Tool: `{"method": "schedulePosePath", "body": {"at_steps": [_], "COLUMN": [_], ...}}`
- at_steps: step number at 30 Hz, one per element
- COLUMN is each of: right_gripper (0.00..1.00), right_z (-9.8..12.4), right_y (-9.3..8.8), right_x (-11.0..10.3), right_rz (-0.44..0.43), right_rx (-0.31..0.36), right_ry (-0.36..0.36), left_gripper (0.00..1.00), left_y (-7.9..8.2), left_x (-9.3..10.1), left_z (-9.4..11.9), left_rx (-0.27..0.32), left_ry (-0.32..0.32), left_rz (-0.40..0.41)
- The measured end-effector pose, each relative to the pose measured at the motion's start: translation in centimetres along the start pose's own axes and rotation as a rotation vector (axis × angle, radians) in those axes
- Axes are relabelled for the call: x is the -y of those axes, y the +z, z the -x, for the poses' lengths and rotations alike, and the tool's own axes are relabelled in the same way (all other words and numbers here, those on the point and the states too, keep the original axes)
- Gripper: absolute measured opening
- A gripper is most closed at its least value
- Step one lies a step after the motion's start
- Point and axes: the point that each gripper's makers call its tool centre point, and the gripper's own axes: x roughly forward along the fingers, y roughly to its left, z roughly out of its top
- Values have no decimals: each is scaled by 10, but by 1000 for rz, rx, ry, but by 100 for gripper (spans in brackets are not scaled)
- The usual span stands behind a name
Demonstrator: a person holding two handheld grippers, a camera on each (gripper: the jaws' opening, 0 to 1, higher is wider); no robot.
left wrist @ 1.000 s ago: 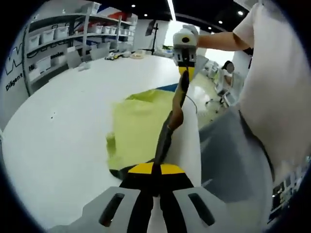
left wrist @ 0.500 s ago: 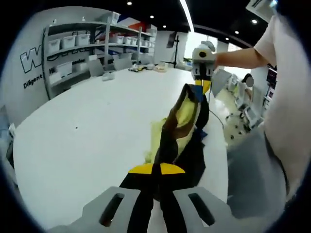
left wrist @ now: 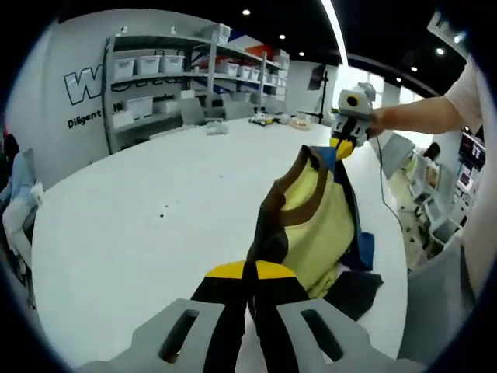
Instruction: Fold the garment on the visible template until the final outline fits inside the template.
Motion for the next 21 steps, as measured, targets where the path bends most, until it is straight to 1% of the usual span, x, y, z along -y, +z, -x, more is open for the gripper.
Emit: {"method": "schedulePosePath", "body": {"at_steps": [1, 2, 3, 4, 5, 6, 7, 8, 9, 10, 11, 13, 15, 17, 18, 21], "right_gripper": [0, 0, 0, 0, 0, 0, 0, 0, 0, 0, 0, 0, 0, 0, 0, 0], "right_z": [-3, -8, -11, -16, -20, -24, -26, -30, -34, -36, -38, -47, -53, -58, -59, -68], "right_y": [-1, -1, -2, -7, -10, -14, -17, -22, -23, -26, -34, -40, -50, -54, -62, -68], "right_x": [9, 12, 21, 36, 38, 48, 58, 66, 69, 75, 84, 89, 97, 101, 106, 108], "right_rz": [8, -16, -25, -9, -18, -32, -27, -27, -45, -46, -27, -56, -45, -56, -50, -73], "right_rx": [-4, 10, 13, -1, -6, -8, -19, -32, -24, -29, -67, -68, -108, -117, -155, -166], "right_ry": [-28, -17, -44, -94, -85, -117, -158, -178, -183, -209, -243, -247, -274, -288, -314, -323], "left_gripper": [0, 0, 0, 0, 0, 0, 1, 1, 1, 1, 1, 1, 1, 1, 1, 1], "left_y": [0, 1, 0, -1, -1, -2, -3, -4, -6, -8, -11, -14, -18, -22, -25, -29], "left_x": [-4, -10, -17, -22, -29, -31, -35, -37, -40, -42, -46, -49, -53, -57, -59, -65], "left_z": [-4, -8, -14, -18, -25, -29, -36, -40, -47, -50, -56, -64, -72, -80, -85, -92], "left_rx": [0, 1, -3, -6, -8, -13, -23, -30, -46, -61, -77, -92, -110, -129, -146, -174], "left_ry": [13, 31, 50, 64, 83, 90, 99, 104, 115, 126, 135, 146, 162, 171, 182, 208], "left_rz": [7, 12, 27, 37, 41, 49, 53, 55, 53, 50, 55, 73, 87, 106, 111, 138]}}
